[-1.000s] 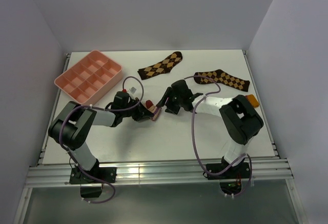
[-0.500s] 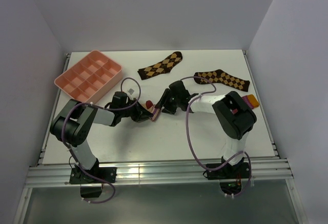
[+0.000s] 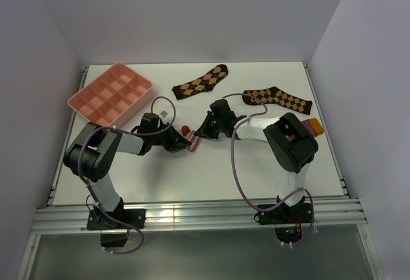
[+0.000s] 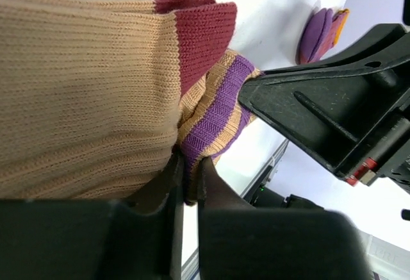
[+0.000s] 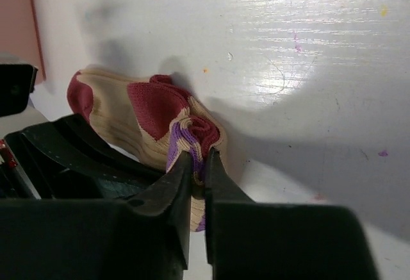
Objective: Roll the socks
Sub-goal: Roll the sock at the center of the board.
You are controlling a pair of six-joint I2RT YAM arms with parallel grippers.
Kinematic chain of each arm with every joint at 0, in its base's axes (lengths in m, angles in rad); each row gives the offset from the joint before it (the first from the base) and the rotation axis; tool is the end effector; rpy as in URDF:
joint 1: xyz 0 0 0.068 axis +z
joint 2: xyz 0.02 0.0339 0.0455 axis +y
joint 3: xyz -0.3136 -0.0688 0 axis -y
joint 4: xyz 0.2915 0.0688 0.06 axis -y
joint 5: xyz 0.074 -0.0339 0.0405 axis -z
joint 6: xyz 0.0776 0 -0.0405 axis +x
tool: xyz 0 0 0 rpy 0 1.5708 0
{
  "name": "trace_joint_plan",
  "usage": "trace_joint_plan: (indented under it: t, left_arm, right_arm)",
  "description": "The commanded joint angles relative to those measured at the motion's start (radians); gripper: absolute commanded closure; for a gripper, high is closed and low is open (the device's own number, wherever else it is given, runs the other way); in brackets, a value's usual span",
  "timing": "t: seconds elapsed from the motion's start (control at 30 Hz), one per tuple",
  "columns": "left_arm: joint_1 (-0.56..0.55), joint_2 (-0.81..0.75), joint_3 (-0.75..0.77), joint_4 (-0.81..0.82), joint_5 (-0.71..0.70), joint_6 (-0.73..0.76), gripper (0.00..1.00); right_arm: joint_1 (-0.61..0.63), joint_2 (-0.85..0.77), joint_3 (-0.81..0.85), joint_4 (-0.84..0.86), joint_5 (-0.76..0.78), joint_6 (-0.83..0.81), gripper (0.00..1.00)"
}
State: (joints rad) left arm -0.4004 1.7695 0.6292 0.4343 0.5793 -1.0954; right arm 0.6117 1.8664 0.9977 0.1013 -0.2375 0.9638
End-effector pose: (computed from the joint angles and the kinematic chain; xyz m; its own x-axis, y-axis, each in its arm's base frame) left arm 0.3185 -0.1809 0.0909 -0.9046 -0.4251 -0.0325 -0.2063 0.5033 -0.8391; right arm 0.3603 0.2751 0.1260 -0.8965 0.3463 -0.2764 0.0694 0.7259 0.6843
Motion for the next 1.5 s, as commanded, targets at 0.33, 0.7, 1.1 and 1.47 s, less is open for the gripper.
trace_joint_plan:
  t: [0.33, 0.7, 1.1, 1.47]
  left_arm:
    - [-0.040, -0.177, 0.064, -0.387, -0.364, 0.259, 0.36]
    - [-0.392, -0.366, 0.124, -0.372, -0.841, 0.549, 0.39]
    - [-0.594, -0.249, 0.167, -0.250, -1.016, 0.704, 0.40]
    - [-0.652, -0.082, 0.196, -0.212, -1.113, 0.738, 0.43]
  right_arm:
    - [0.013, -0.004, 0.139, -0.330, 0.119, -0.048, 1.00]
    - [0.022, 0.008, 0.255, -0.545, 0.168, -0.027, 1.00]
    - [0.030, 0.027, 0.286, -0.594, 0.175, -0.023, 1.00]
    - [0.031, 0.037, 0.280, -0.569, 0.152, -0.028, 1.00]
